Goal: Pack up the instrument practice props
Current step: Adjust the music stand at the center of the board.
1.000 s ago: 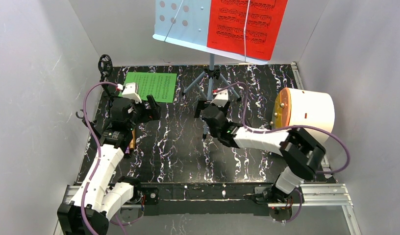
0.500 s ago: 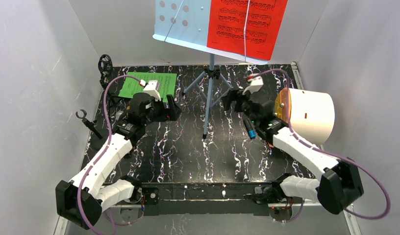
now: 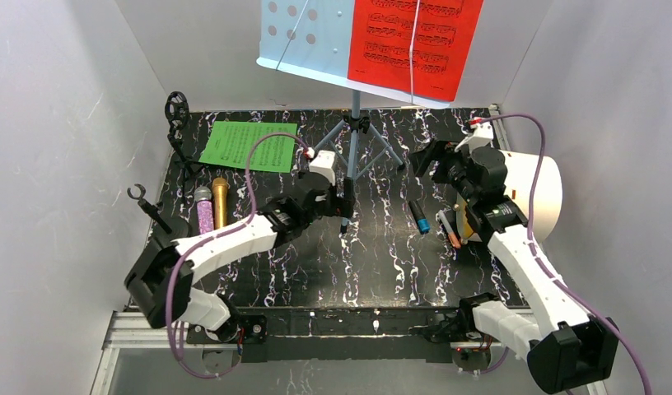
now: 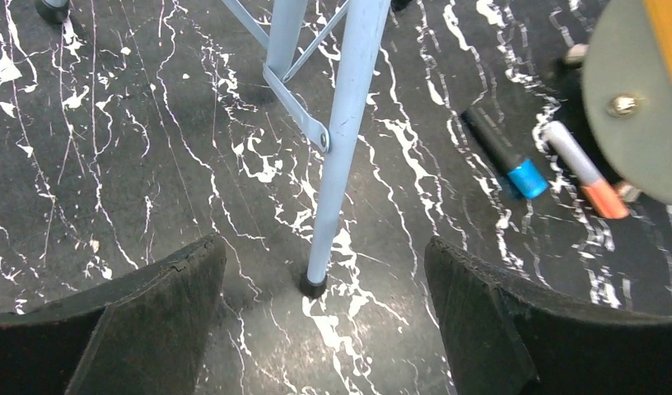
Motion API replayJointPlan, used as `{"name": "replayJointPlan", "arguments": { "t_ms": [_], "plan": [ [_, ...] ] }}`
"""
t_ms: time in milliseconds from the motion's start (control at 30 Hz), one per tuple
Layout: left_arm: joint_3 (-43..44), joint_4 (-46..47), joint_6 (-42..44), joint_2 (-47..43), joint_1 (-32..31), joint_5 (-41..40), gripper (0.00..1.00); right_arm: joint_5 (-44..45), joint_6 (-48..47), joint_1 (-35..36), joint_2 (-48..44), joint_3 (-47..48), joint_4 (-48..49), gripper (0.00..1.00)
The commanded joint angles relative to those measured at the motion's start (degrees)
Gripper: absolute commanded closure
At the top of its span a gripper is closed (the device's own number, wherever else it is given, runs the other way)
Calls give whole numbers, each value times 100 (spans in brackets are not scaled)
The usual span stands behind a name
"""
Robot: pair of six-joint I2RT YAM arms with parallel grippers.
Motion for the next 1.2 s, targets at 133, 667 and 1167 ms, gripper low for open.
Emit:
{"name": "replayJointPlan", "arguments": {
  "t_ms": [133,667,1167],
  "plan": [
    [373,1256,325,1080,-372,-1582,15,-157,14,-25,-671,352,-434,3],
    [997,2411,922,2356,-584,-2926,36,-83,-106,-38,-1056,439,-859,3],
    [83,2817,1425,1877,-453,-910,100,-57,-413,-42,-1416,1096,-1768,2]
  ]
}}
